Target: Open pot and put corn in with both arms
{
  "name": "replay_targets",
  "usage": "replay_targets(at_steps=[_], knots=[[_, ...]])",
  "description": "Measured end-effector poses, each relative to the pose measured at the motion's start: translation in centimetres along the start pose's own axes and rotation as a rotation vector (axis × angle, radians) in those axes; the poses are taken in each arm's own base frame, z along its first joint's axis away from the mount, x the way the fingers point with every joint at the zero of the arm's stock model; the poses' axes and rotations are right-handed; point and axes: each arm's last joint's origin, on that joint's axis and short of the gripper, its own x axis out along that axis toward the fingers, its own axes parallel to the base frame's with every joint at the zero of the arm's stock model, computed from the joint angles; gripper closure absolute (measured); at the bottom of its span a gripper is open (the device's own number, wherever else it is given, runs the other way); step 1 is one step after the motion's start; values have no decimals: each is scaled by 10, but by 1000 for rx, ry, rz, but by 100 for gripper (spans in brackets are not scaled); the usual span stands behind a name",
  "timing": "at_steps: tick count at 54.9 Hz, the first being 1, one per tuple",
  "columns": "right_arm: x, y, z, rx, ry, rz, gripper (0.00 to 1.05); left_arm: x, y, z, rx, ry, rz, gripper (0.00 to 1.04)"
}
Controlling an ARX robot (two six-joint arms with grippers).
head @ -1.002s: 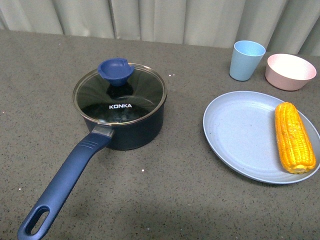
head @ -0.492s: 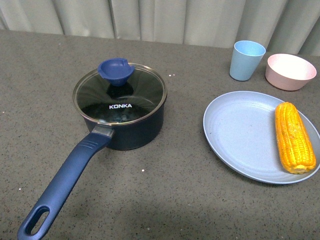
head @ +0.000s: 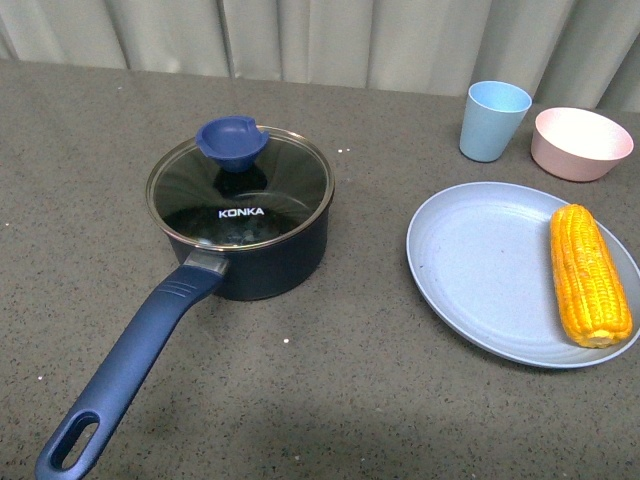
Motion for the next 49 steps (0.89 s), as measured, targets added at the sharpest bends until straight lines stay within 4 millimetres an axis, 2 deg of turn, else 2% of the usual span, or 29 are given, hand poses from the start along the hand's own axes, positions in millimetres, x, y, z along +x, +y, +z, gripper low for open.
replay_targets(at_steps=[49], knots=[[0, 0, 0, 0, 0, 0, 9, 0, 0, 0, 0, 0, 0, 7]])
